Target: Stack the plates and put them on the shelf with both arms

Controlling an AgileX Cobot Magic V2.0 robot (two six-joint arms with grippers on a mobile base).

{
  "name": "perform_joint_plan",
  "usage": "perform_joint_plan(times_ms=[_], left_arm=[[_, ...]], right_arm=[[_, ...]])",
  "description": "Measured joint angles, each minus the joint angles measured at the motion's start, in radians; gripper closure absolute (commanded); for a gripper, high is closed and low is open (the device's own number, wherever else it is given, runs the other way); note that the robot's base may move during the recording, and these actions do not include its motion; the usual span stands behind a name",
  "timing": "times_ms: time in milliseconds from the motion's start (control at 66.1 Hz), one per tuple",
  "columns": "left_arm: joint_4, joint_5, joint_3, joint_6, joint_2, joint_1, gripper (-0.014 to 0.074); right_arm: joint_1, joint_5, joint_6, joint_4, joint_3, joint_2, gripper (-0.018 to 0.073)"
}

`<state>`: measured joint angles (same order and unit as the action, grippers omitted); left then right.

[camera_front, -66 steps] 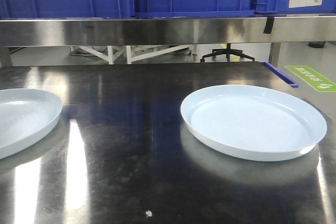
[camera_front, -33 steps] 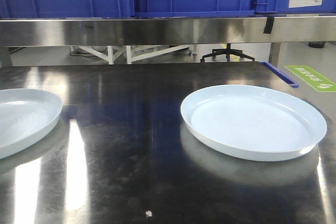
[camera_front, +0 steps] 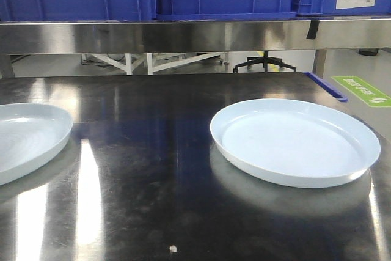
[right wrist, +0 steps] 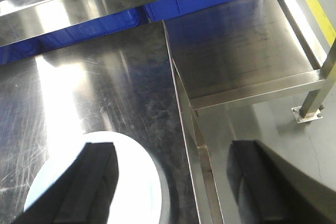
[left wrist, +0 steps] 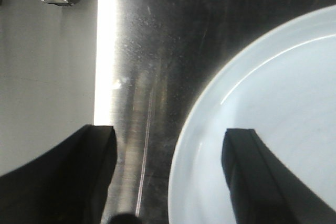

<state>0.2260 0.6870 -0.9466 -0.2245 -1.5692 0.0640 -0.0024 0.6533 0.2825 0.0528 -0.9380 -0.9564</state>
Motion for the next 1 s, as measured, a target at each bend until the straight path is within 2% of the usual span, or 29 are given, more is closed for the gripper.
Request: perform_joint_plan(times_ms=[560, 590, 666, 757, 817, 999], left_arm=[[-0.002, -0.006, -0.008, 0.0, -0.042, 0.0, 0.0131], [-0.002, -0.006, -0.008, 0.0, -0.044, 0.0, 0.0149], [-0.008, -0.009, -0.008, 0.0, -0.045, 0.0, 0.0271], [-0.019, -0.015, -0.008, 0.0, -0.049, 0.0, 0.0525], [-0.029, -0.017, -0.008, 0.0, -0.049, 0.0, 0.0482], [-0.051, -0.015, -0.011, 0.0, -0.049, 0.0, 0.05]], right_arm=[[0.0, 0.001, 0.0, 0.0, 0.0, 0.0, 0.0009], [0.0, 0.003, 0.0, 0.0, 0.0, 0.0, 0.0009], [0.0, 0.007, 0.0, 0.0, 0.0, 0.0, 0.0009], [0.0, 0.008, 0.0, 0.0, 0.0, 0.0, 0.0009], [0.0, 0.008, 0.0, 0.0, 0.0, 0.0, 0.0009], [0.0, 0.008, 0.0, 0.0, 0.0, 0.0, 0.0009]])
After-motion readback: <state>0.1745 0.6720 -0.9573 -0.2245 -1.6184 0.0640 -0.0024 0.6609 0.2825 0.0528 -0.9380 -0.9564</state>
